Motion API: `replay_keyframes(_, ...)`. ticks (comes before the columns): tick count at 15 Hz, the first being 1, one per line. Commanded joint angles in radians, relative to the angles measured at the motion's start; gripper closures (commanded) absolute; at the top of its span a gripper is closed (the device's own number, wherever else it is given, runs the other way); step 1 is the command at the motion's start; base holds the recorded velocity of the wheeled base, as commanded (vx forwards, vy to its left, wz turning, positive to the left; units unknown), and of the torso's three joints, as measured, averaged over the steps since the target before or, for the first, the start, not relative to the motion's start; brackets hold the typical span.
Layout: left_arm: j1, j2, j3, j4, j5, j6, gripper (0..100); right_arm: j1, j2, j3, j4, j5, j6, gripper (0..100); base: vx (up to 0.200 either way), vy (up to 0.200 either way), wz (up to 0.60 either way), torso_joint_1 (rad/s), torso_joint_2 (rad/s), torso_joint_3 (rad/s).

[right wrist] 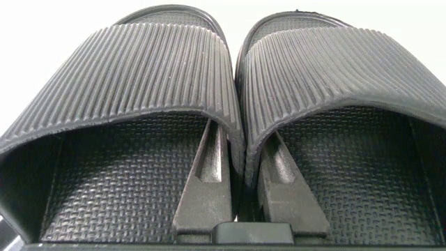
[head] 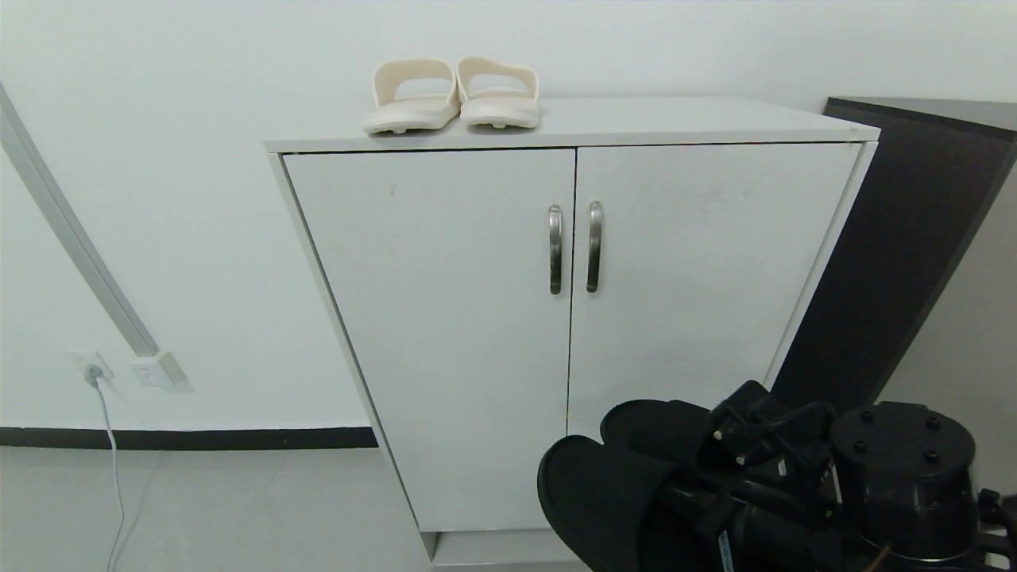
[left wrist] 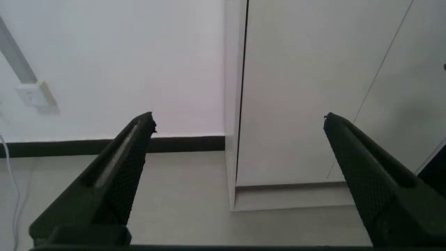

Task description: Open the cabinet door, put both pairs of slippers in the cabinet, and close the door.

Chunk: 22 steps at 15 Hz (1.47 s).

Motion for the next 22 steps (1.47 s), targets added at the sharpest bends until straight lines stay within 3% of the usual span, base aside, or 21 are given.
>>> replay_keyframes(1,0.0,0.001,-0.001,0.001,-0.005,0.0,0,0.003,0.001,0.007,-0.001,0.002,-0.003,100,0.0,0.0,0.0,0.0,0.0,0.0)
replay_keyframes(4,0.0,0.001,-0.01,-0.004,-0.005,-0.01,0,0.001,0.004,0.008,-0.001,0.0,-0.003,100,0.0,0.0,0.0,-0.005,0.07,0.075)
replay_keyframes(5,-0.005,0.037,-0.156,0.01,-0.008,-0.046,0,0.001,-0.001,0.008,-0.001,0.002,-0.001,100,0.0,0.0,0.0,0.002,0.1,0.076)
replay_keyframes(6,-0.014,0.126,-0.282,0.042,-0.016,-0.06,0,0.001,-0.002,0.005,-0.002,0.002,-0.003,100,0.0,0.0,0.0,0.002,0.08,0.041)
replay_keyframes(7,-0.02,0.199,-0.345,0.06,-0.037,-0.057,0,0.003,-0.001,0.004,-0.002,0.002,-0.003,100,0.0,0.0,0.0,-0.002,0.05,0.032)
replay_keyframes(9,-0.037,0.422,-0.394,0.027,-0.2,-0.03,0,0.003,-0.002,0.013,-0.021,0.002,-0.003,100,0.0,0.0,0.0,0.0,0.0,0.0)
replay_keyframes(13,-0.066,0.733,-0.394,-0.208,-0.548,-0.028,0,0.003,-0.001,0.022,-0.048,-0.001,-0.001,100,0.0,0.0,0.0,0.0,0.0,0.0)
replay_keyframes(14,-0.1,0.816,-0.414,-0.282,-0.579,-0.028,0,0.003,0.002,0.022,-0.048,-0.001,-0.003,100,0.0,0.0,0.0,0.0,0.0,0.0)
replay_keyframes(17,-0.259,1.008,-0.494,-0.394,-0.576,-0.03,0,0.003,0.001,0.022,-0.048,-0.003,-0.004,100,0.0,0.0,0.0,0.0,0.0,0.0)
replay_keyframes(20,-0.416,1.17,-0.632,-0.406,-0.574,-0.034,0,0.003,0.005,0.024,-0.047,-0.003,-0.007,100,0.0,0.0,0.0,0.0,0.0,0.0)
replay_keyframes(21,-0.416,1.17,-0.632,-0.406,-0.574,-0.034,0,0.003,0.005,0.024,-0.047,-0.003,-0.007,100,0.0,0.0,0.0,0.0,0.0,0.0)
replay_keyframes(22,-0.5,1.278,-0.714,-0.412,-0.574,-0.036,0,0.003,0.008,0.024,-0.047,-0.003,-0.007,100,0.0,0.0,0.0,0.0,0.0,0.0)
